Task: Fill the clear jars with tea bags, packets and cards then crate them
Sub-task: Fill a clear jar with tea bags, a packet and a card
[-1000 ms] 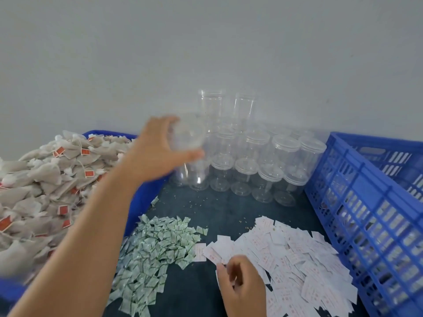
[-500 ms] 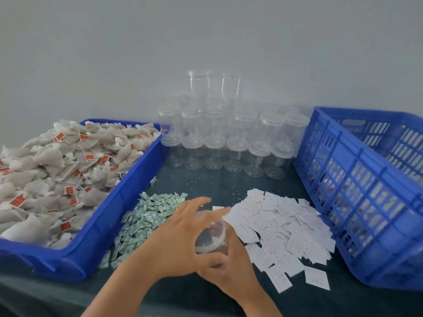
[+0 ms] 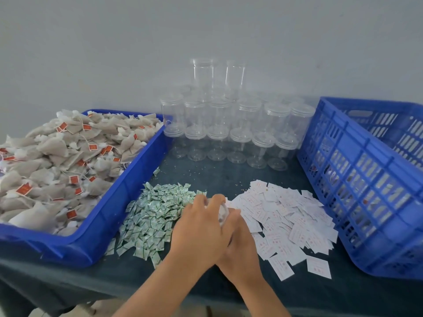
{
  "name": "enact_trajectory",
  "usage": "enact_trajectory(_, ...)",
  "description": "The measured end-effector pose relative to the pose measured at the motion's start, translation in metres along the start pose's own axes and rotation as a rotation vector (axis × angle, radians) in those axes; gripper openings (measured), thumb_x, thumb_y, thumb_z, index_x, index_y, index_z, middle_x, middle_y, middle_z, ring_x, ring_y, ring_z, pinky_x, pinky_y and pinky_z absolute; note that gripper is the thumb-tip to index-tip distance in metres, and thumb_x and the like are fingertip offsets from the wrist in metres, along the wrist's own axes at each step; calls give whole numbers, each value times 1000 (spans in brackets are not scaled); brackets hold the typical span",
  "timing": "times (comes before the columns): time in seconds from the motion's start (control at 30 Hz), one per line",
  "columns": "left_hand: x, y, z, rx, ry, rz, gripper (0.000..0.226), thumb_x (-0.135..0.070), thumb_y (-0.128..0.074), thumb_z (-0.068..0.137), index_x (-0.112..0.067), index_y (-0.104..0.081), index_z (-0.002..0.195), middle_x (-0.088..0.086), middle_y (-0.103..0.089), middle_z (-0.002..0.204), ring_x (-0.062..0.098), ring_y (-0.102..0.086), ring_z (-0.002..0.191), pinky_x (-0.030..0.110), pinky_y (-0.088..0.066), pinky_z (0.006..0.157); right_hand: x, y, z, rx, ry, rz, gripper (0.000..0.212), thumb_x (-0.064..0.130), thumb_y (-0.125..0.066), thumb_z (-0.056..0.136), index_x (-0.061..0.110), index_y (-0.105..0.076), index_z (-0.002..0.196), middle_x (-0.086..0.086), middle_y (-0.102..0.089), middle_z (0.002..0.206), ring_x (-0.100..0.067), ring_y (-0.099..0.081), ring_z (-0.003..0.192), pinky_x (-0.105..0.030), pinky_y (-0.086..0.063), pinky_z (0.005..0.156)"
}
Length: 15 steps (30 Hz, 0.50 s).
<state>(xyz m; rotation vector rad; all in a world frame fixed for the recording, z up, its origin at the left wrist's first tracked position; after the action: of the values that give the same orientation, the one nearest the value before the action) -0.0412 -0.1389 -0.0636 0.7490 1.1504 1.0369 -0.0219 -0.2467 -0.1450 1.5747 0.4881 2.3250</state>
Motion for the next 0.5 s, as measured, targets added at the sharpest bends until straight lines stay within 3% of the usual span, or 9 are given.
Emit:
enact_trajectory(0.07,-2,0,-2,73,-5,98,63,-82,-26,92,-39,-30,139,-1,-50,122,25,-60,98,36,-51,75,1,-1,0,19,14,43,51,56,-78,85,41,-57,128,15,-68,114,-11,-70,102,-21,-54,72)
enact_trajectory(0.17,9,3,-2,292,-44,169,84,-89,-43,76,-38,-28,141,-3,-41,130,23,-63,94,36,-50,73,-5,-3,-5,95,-16,124,79,50,-93,73,48,-50,139,18,-70,125,-10,-71,108,-18,-56,78)
enact_trajectory(0.23,20,11,3,377,-57,210,90,-84,-57,71,-37,-33,144,-8,-41,139,21,-63,106,38,-53,82,-4,-4,-8,133,-21,110,90,51,-97,69,50,-46,143,20,-68,130,-7,-72,110,-21,-59,81)
enact_trajectory(0.3,26,16,7,410,-101,232,99,-85,-62,71,-33,-35,151,-9,-38,152,19,-55,128,40,-50,101,0,-7,-8,156,-9,118,92,54,-97,69,47,-47,145,19,-68,132,-8,-73,108,-30,-63,82)
enact_trajectory(0.37,18,21,6,404,-196,104,103,-83,-65,74,-46,-22,159,-18,-16,168,10,-31,151,39,-39,117,4,-7,-8,165,2,144,92,52,-98,70,48,-46,146,19,-69,131,-8,-74,107,-31,-64,82)
enact_trajectory(0.4,12,23,2,408,-249,8,99,-78,-67,76,-57,-16,158,-27,-10,168,2,-22,152,37,-35,119,6,-6,-9,171,8,156,92,50,-98,71,49,-45,146,20,-70,129,-9,-75,107,-30,-64,82)
enact_trajectory(0.5,5,23,-7,450,-366,-52,84,-60,-72,78,-68,-25,147,-35,-25,156,-4,-29,143,30,-39,112,9,-3,-11,147,54,107,83,46,-95,73,51,-47,141,20,-69,127,-9,-72,106,-25,-59,82)
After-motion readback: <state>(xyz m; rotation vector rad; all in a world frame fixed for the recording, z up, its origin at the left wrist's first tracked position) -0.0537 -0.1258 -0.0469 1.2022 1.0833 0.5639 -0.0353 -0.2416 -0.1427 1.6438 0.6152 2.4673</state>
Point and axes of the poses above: each hand's wrist, its own z-axis towards the middle knuckle, its own y-axis out of the back of the hand, x = y × z, the point moved 9 cm from there along z, towards the middle knuckle
